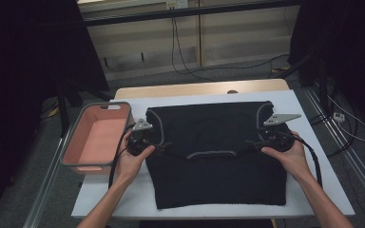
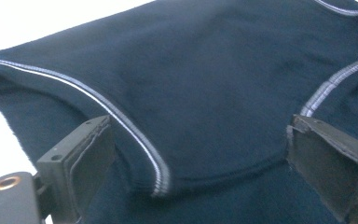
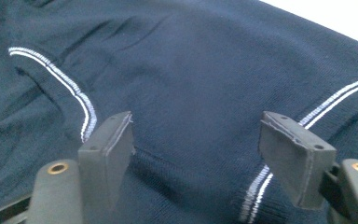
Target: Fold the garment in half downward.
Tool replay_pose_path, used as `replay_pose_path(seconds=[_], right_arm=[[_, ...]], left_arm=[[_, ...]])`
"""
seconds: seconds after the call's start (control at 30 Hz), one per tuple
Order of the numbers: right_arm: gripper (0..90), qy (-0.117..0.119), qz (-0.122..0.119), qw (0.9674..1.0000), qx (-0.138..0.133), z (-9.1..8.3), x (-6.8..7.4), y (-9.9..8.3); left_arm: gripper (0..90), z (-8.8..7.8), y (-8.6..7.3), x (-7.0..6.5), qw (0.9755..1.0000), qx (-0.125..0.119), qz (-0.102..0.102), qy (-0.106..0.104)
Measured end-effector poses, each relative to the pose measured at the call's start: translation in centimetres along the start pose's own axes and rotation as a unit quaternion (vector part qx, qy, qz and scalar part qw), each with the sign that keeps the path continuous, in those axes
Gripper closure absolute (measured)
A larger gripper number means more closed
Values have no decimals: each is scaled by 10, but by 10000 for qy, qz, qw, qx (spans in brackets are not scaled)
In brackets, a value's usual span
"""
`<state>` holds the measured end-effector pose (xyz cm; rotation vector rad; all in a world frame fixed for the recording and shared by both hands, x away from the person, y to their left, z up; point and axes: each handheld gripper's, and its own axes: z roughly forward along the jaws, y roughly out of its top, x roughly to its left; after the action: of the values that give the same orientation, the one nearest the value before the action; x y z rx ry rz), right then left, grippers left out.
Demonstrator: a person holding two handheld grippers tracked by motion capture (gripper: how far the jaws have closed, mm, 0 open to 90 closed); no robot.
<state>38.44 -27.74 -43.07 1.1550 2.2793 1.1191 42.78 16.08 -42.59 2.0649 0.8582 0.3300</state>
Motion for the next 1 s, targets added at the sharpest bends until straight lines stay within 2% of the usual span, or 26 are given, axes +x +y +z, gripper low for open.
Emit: replay_pose_path(seconds=[0.03,0.07,0.1,0.13,0.2,0.23,0.43,0.5,0.57,0.67,0.73,0.8,0.87,0.9,0.97,1.0], right_arm=[[271,31,26,10000,-25,1,0,-2],[272,63,28,10000,-11,2,1,-4],[266,123,22,9999,34,3,2,-5],[258,170,3,9998,117,5,3,-7],[258,225,18,9995,210,10,5,-9],[259,247,46,9994,256,12,6,-11],[299,330,-171,9977,561,29,14,-17],[327,249,-193,9981,520,31,16,-20],[345,168,-174,9988,431,30,18,-23],[491,39,-216,9989,425,28,18,-24],[587,24,-170,9990,407,26,16,-24],[725,47,-179,9991,387,25,14,-25],[815,26,-165,9992,371,24,14,-25],[844,-26,-151,9993,332,23,14,-24],[859,-62,-142,9994,300,23,15,-23],[861,-93,-130,9995,275,23,15,-23]], left_arm=[[82,0,-2,-1,10000,6,47,15],[83,-1,-5,-3,9999,-88,66,96],[94,-1,-8,-5,9996,-198,46,176],[105,0,-10,-8,9997,-195,23,168],[103,3,-11,-12,9999,-127,89,36],[100,5,-12,-14,9998,-88,192,12],[78,14,-17,-19,9995,96,297,5],[121,14,-19,-20,9994,35,342,84],[99,14,-19,-20,9994,66,339,76],[117,17,-20,-18,9992,165,375,29],[158,18,-21,-19,9982,188,542,154],[170,18,-20,-19,9985,148,501,190],[170,18,-19,-19,9986,141,492,108],[170,17,-19,-19,9987,86,494,-19],[151,19,-18,-19,9987,60,348,-372],[156,21,-18,-20,9985,145,400,-334]])
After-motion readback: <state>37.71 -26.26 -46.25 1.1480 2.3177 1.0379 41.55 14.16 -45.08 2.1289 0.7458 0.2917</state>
